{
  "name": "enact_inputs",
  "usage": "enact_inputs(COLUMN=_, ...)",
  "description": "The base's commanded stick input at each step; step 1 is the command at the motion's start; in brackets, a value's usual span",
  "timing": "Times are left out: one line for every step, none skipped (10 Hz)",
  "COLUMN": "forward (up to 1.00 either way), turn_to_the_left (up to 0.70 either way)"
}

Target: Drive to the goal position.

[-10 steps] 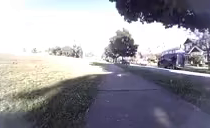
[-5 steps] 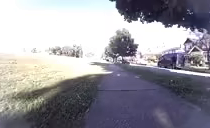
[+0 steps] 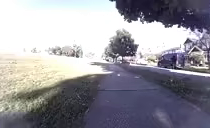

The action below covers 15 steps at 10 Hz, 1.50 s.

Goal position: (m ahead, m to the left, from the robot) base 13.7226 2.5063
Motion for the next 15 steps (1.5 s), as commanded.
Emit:
enact_inputs(forward=0.09, turn_to_the_left=0.00)
enact_inputs(forward=0.09, turn_to_the_left=0.00)
enact_inputs(forward=0.08, turn_to_the_left=0.00)
enact_inputs(forward=0.08, turn_to_the_left=0.00)
enact_inputs(forward=0.08, turn_to_the_left=0.00)
enact_inputs(forward=0.08, turn_to_the_left=0.00)
enact_inputs(forward=0.08, turn_to_the_left=0.00)
enact_inputs(forward=0.08, turn_to_the_left=0.00)
enact_inputs(forward=0.08, turn_to_the_left=0.00)
enact_inputs(forward=0.08, turn_to_the_left=0.00)
enact_inputs(forward=0.08, turn_to_the_left=0.00)
enact_inputs(forward=0.08, turn_to_the_left=0.00)
enact_inputs(forward=0.08, turn_to_the_left=0.00)
enact_inputs(forward=0.13, turn_to_the_left=0.00)
enact_inputs(forward=0.29, turn_to_the_left=0.00)
